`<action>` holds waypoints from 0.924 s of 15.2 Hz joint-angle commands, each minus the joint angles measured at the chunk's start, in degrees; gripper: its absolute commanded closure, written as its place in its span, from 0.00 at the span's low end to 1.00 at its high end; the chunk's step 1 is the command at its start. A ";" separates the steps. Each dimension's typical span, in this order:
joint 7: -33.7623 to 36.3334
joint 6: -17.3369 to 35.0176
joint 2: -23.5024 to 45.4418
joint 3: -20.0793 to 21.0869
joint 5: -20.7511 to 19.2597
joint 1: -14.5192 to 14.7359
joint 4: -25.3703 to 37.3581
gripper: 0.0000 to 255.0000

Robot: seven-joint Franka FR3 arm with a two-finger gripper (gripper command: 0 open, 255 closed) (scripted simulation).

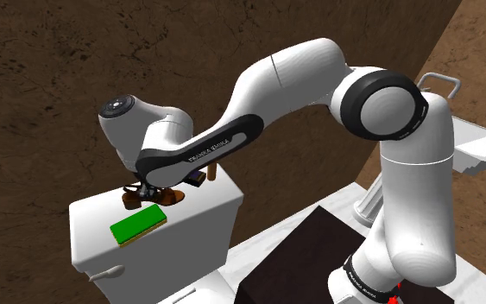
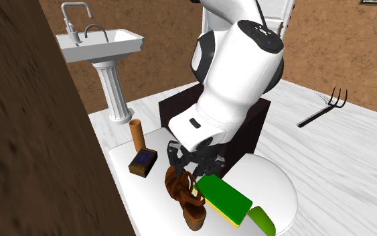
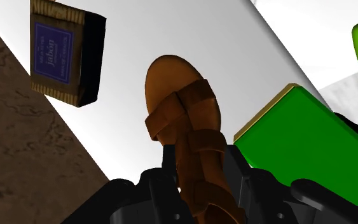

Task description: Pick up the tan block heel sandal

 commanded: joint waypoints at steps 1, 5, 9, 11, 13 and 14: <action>-0.41 -0.83 -0.53 0.15 0.39 -0.10 0.24 1.00; -1.53 -2.98 -1.93 0.57 1.35 -0.27 1.26 1.00; -2.62 -5.22 -3.19 0.93 2.24 -0.39 2.50 1.00; -3.16 -6.37 -3.76 1.10 2.65 -0.43 3.21 1.00; -3.69 -7.54 -4.29 1.25 3.05 -0.45 3.97 1.00; -3.95 -8.14 -4.54 1.32 3.24 -0.46 4.38 1.00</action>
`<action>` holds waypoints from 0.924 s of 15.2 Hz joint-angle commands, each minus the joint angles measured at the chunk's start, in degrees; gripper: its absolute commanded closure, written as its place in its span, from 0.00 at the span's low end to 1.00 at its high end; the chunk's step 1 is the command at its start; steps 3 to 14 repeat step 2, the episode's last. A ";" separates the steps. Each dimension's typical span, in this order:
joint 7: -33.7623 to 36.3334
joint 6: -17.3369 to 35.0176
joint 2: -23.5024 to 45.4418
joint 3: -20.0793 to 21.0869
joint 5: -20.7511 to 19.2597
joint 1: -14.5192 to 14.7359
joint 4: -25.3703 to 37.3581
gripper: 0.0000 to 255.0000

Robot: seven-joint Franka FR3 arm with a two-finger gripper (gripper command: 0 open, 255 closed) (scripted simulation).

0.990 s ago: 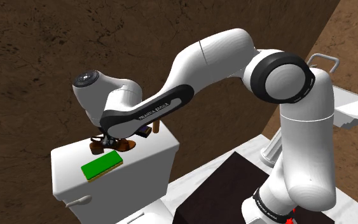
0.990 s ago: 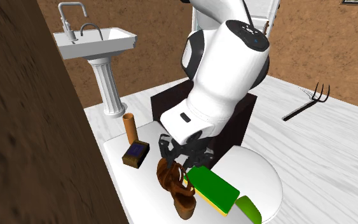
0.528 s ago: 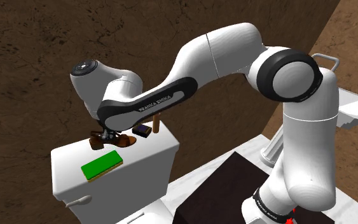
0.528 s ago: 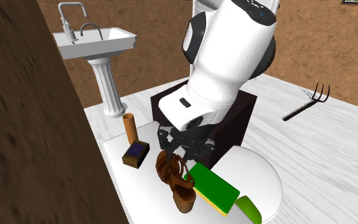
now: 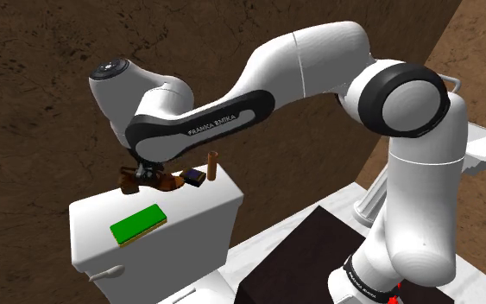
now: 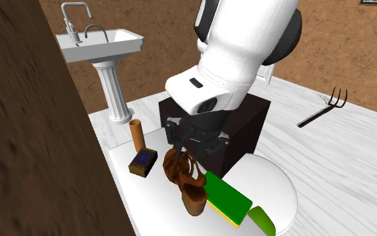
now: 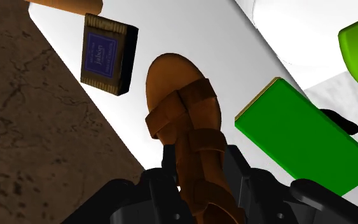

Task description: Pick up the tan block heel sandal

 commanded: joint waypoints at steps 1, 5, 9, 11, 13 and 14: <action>-0.36 -0.75 -0.25 0.07 0.22 -0.01 0.59 1.00; -0.36 -0.75 -0.25 0.07 0.22 -0.01 0.60 1.00; -0.36 -0.75 -0.25 0.07 0.22 -0.01 0.60 1.00; -0.36 -0.75 -0.25 0.07 0.22 -0.01 0.60 1.00; -0.36 -0.75 -0.25 0.07 0.22 -0.01 0.60 1.00; -0.36 -0.75 -0.25 0.07 0.22 -0.01 0.60 1.00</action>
